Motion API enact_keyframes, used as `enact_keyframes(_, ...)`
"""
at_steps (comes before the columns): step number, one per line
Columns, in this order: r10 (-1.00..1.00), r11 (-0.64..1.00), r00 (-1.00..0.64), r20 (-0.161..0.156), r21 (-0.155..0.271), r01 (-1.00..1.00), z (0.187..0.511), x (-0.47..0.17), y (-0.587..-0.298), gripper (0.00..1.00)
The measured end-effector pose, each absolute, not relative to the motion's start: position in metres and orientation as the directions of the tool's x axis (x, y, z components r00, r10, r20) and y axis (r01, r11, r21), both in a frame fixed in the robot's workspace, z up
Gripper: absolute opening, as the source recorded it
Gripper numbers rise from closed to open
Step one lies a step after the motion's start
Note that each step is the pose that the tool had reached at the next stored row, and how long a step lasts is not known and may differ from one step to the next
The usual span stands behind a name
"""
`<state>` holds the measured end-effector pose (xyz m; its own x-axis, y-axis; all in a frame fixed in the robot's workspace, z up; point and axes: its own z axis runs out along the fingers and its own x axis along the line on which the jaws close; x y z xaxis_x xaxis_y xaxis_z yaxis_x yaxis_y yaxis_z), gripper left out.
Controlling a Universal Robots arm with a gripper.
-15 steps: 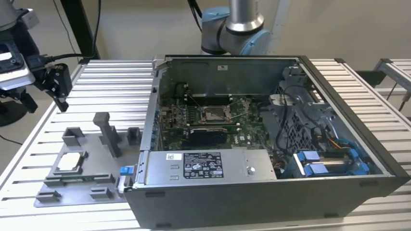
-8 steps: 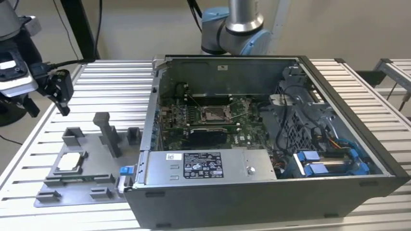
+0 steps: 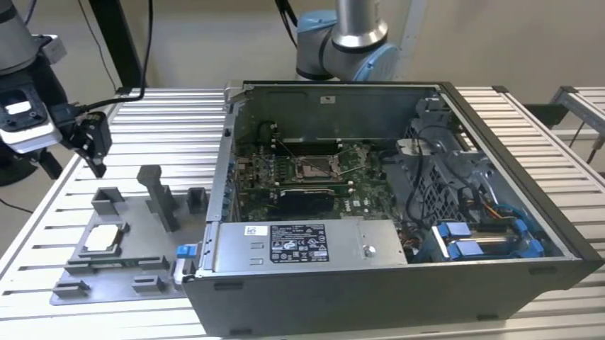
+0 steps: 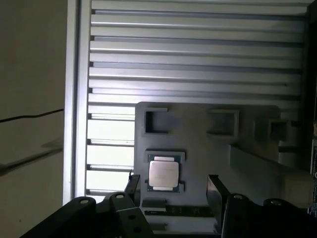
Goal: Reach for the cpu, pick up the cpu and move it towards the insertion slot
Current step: 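Pick up the cpu and move it towards the insertion slot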
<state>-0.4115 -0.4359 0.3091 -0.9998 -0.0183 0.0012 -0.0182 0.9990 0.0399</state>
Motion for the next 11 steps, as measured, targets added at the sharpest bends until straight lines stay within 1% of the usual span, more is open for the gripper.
enact_keyframes(11, -0.018, 0.999, -1.0, 0.001, 0.04, -0.018, 0.289, -0.412, -0.436, 1.0)
